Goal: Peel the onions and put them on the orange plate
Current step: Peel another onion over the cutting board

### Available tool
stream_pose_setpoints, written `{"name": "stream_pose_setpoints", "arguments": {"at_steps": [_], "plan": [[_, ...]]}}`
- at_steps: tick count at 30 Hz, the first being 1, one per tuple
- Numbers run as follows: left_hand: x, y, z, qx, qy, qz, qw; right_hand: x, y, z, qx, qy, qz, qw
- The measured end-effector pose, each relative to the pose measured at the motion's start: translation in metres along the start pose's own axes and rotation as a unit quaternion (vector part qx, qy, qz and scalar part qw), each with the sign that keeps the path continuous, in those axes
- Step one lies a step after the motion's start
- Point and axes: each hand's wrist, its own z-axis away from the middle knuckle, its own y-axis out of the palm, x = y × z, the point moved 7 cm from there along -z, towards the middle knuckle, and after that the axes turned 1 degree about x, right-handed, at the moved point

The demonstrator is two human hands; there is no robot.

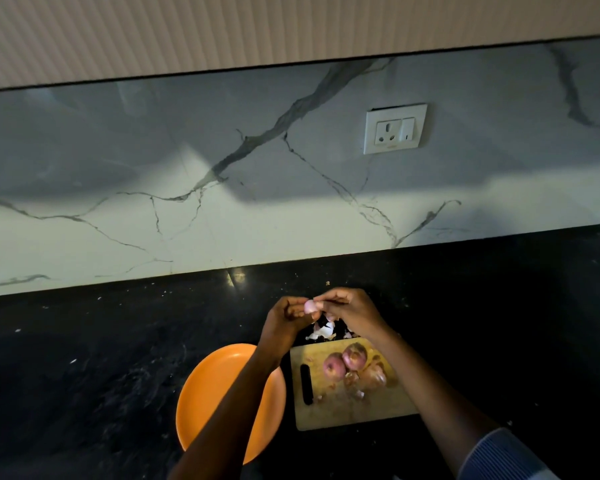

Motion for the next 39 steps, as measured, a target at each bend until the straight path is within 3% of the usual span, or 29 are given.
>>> {"name": "stream_pose_setpoints", "arguments": {"at_steps": [8,14,17,20,25,30,39], "plan": [[-0.003,0.005,0.001,0.025,0.018,-0.02,0.999,0.004,-0.007,0.004,-0.02,0.009,0.008,1.0],[-0.013,0.014,0.001,0.018,0.035,-0.018,0.999,-0.017,-0.001,0.006,-0.051,0.104,-0.211,0.971],[-0.012,0.013,-0.001,0.004,0.04,-0.026,0.999,-0.021,-0.004,0.005,-0.085,0.131,-0.265,0.952],[-0.01,0.003,-0.002,-0.025,0.044,-0.041,0.998,-0.02,-0.021,0.004,-0.11,0.124,-0.185,0.969],[-0.01,-0.007,-0.005,-0.053,0.041,-0.063,0.996,-0.011,-0.023,0.003,-0.045,0.081,0.029,0.995],[-0.017,-0.002,-0.004,-0.062,0.054,-0.105,0.991,0.01,-0.004,0.008,-0.011,0.031,0.006,0.999],[-0.017,0.001,-0.006,-0.029,0.061,-0.142,0.988,0.006,-0.012,0.01,-0.048,0.024,-0.02,0.998]]}}
